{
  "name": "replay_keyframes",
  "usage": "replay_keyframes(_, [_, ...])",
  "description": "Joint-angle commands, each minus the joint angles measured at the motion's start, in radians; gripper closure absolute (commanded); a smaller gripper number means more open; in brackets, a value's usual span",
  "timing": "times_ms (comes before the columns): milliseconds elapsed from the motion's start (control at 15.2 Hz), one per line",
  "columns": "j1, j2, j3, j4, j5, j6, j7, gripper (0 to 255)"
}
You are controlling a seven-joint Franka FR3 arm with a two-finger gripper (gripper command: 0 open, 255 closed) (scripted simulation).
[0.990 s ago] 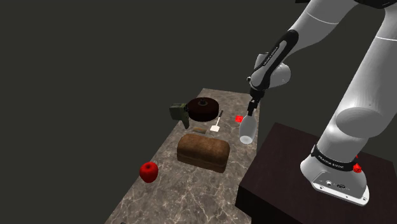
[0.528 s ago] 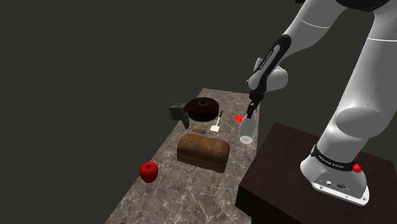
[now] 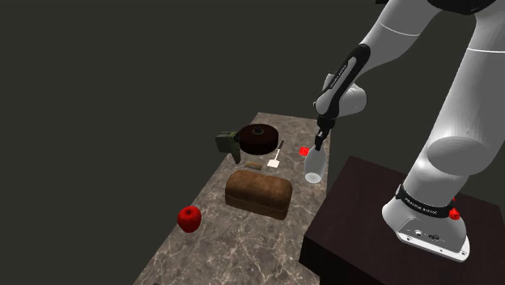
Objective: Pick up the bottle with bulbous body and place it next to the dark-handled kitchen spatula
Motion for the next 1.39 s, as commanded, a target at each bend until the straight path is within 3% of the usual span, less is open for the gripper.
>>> replay_keyframes(0, [0.000, 0.000, 0.000, 0.000, 0.000, 0.000, 0.000, 255])
replay_keyframes(264, [0.000, 0.001, 0.000, 0.000, 0.001, 0.001, -0.001, 255])
replay_keyframes(792, [-0.001, -0.139, -0.027, -0.004, -0.133, -0.127, 0.098, 255])
replay_keyframes(1320, [-0.020, -0.263, -0.018, 0.012, -0.202, -0.263, 0.149, 255])
